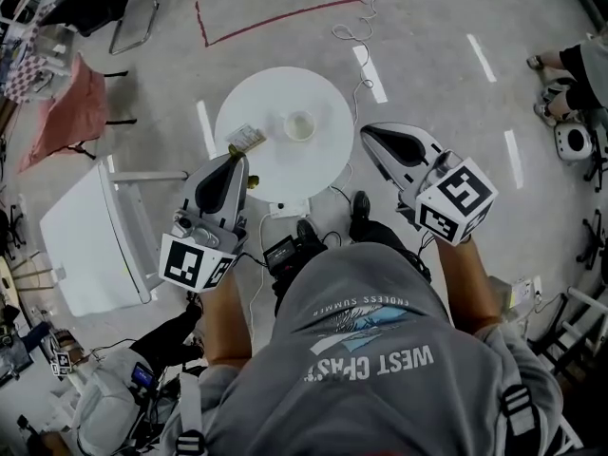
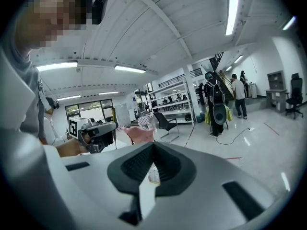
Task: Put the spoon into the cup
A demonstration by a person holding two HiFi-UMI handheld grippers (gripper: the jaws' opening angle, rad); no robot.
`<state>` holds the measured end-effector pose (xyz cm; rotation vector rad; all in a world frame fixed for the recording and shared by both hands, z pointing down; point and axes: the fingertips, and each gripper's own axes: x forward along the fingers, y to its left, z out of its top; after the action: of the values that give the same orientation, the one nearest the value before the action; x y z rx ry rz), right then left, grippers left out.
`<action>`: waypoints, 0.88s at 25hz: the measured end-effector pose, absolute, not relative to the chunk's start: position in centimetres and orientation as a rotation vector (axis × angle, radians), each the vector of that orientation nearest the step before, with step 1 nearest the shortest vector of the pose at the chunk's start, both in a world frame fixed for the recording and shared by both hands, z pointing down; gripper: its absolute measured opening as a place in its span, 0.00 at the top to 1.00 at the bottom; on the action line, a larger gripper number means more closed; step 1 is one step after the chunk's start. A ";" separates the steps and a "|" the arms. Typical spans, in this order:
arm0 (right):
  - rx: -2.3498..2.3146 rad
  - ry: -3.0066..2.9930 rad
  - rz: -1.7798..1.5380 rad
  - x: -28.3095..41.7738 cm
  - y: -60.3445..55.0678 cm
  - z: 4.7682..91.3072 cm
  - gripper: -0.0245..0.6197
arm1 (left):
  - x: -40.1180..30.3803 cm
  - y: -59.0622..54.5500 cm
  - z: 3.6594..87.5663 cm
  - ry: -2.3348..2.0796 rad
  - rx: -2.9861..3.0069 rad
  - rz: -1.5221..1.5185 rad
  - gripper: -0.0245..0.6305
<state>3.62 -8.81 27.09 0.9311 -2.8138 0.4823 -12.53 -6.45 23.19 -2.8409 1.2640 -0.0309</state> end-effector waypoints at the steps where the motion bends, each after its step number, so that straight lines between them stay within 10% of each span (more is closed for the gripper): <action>1: 0.928 -2.810 0.489 3.6 -8.8 27.2 0.96 | -12.5 -6.5 23.3 1.267 -2.845 -0.033 0.96; 22: 0.866 -2.766 0.612 1.6 -10.1 30.6 0.96 | -12.8 -9.2 27.4 1.312 -2.943 -0.074 0.96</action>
<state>1.61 -10.11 30.59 0.8662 -2.7661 0.6116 -12.84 -9.23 27.36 -2.9433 1.3115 -0.0744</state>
